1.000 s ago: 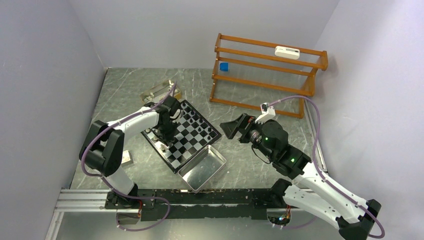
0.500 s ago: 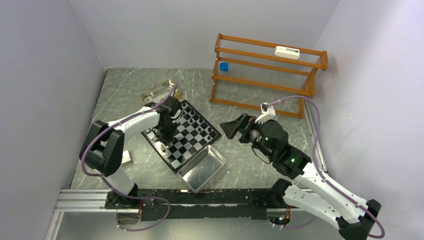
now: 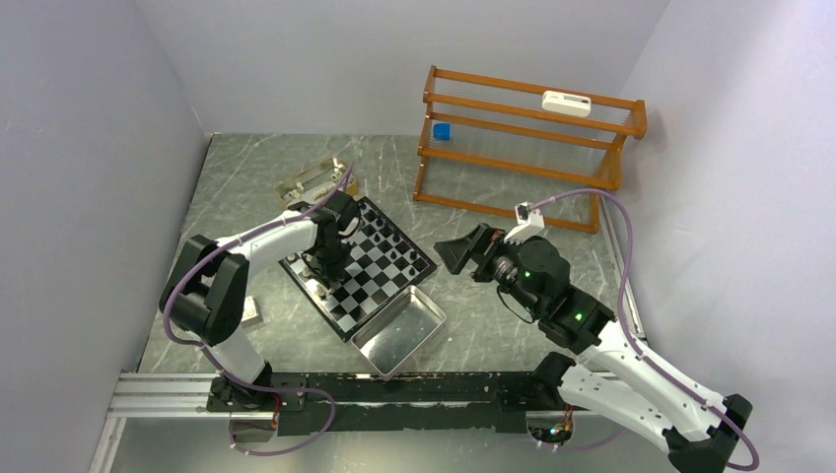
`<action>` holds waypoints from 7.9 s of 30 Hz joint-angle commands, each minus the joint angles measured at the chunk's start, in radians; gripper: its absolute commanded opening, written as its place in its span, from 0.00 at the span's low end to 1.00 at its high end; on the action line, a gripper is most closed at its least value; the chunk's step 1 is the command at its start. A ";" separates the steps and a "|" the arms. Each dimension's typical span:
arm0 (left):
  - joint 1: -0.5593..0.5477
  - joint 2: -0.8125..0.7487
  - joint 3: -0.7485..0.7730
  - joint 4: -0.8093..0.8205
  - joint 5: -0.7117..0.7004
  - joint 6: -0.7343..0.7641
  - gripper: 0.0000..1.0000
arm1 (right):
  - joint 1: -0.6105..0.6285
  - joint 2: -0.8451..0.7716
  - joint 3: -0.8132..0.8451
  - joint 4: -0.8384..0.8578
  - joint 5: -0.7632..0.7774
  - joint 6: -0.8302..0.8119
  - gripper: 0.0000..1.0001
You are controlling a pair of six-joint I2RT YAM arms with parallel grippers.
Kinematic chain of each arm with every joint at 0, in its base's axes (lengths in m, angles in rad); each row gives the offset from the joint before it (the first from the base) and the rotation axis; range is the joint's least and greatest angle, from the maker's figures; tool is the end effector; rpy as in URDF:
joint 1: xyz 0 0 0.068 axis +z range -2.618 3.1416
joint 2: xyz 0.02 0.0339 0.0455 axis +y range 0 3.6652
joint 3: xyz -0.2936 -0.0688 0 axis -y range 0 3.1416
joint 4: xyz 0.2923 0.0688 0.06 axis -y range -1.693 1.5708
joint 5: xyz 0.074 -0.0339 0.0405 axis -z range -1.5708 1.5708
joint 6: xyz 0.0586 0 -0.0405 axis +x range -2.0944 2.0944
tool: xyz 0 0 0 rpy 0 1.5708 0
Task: Set up the chess pieces on the board
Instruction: Place the chess piece on the chessboard, then pick up the chess piece from the storage box, then place the chess piece on the chessboard.
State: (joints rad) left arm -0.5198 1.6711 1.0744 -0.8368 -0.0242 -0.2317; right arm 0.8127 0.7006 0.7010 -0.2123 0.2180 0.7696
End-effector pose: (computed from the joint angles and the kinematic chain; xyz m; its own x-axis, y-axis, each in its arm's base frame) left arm 0.2984 -0.1692 0.1597 -0.9501 0.2793 -0.1387 0.2831 0.9591 -0.0081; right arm 0.1578 0.1482 0.3353 -0.4960 0.4643 -0.7338 -0.3041 0.6986 0.6476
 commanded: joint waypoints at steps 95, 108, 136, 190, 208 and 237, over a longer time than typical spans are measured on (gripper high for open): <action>0.431 0.571 0.759 0.231 -0.159 -0.003 0.31 | 0.001 0.044 -0.002 0.045 0.026 -0.106 1.00; 0.431 0.577 0.754 0.220 -0.150 -0.007 0.27 | 0.002 0.021 -0.013 0.040 0.040 -0.108 1.00; 0.430 0.565 0.762 0.175 -0.119 0.003 0.23 | 0.002 -0.016 -0.021 0.017 0.051 -0.104 1.00; -0.018 -0.426 0.031 -0.043 0.014 -0.114 0.15 | 0.002 -0.134 0.078 -0.259 0.201 -0.112 1.00; -0.280 -0.511 -0.215 0.041 -0.102 -0.335 0.15 | 0.001 -0.093 0.081 -0.244 0.189 -0.102 1.00; -0.358 -0.377 -0.297 0.164 -0.201 -0.426 0.16 | 0.002 -0.157 0.075 -0.275 0.205 -0.110 1.00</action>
State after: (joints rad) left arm -0.8677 1.2762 0.7864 -0.7208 -0.1986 -0.6456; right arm 0.8127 0.5602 0.7540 -0.4847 0.3935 0.6682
